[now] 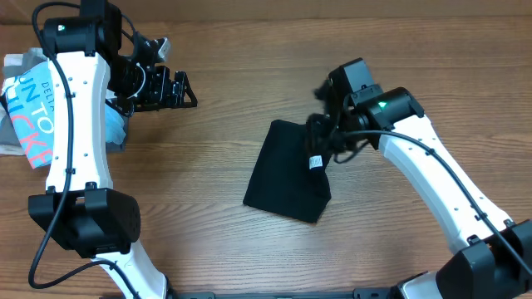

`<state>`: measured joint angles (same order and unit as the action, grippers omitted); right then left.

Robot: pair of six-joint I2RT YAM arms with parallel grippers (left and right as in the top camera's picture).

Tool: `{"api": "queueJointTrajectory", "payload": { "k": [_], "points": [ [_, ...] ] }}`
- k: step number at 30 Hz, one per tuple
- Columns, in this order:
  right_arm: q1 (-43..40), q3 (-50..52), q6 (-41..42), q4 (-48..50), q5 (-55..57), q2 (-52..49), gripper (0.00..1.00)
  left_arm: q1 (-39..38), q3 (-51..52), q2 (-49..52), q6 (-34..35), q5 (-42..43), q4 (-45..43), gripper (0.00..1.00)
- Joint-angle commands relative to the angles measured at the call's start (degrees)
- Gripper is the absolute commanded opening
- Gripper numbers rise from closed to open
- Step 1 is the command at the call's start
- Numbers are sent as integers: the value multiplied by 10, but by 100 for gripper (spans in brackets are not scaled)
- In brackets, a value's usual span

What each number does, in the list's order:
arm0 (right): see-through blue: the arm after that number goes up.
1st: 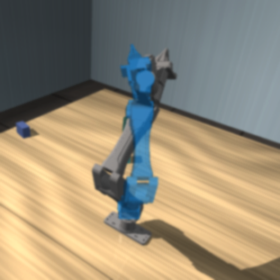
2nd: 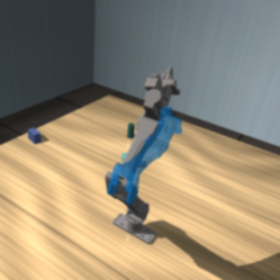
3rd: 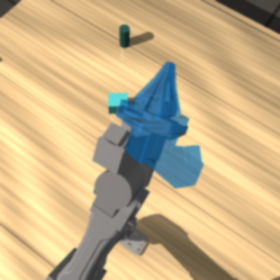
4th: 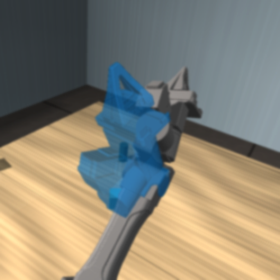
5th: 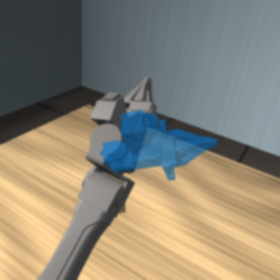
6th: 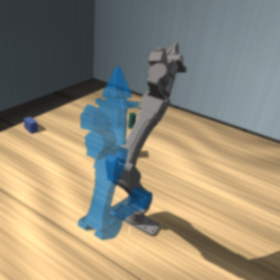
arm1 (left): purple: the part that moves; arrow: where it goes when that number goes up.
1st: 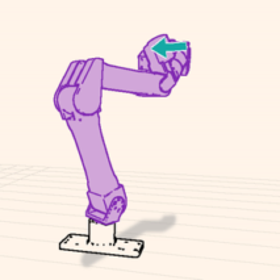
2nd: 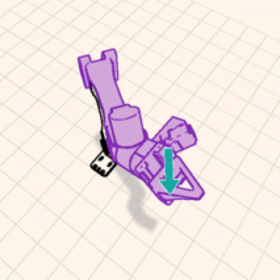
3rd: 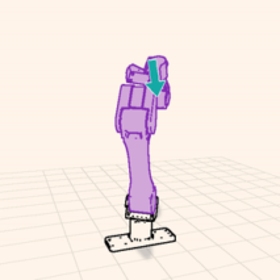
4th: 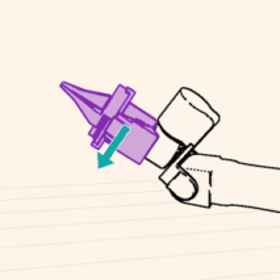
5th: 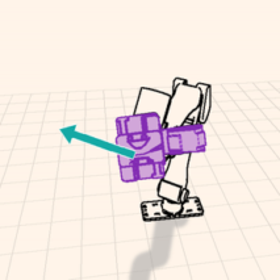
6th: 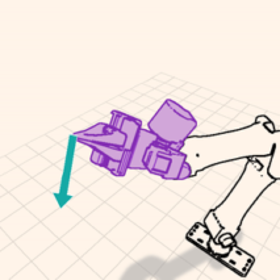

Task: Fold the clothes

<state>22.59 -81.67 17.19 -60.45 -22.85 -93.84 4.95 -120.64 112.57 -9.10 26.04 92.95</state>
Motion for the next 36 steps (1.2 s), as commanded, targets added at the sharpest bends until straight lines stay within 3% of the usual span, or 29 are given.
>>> {"api": "queueJointTrajectory", "payload": {
  "k": [1,3,16,36],
  "points": [
    [2,12,-61,50,-167,-22,11,-2,2,6,5,-1,-2,93],
    [3,12,-61,65,-180,-43,4,-2,2,6,6,-1,-2,93],
    [0,12,-63,66,-134,-203,4,-2,2,6,5,-1,-1,93],
    [-90,57,-24,-7,95,-210,4,-2,2,6,3,-2,0,93]
  ]
}}
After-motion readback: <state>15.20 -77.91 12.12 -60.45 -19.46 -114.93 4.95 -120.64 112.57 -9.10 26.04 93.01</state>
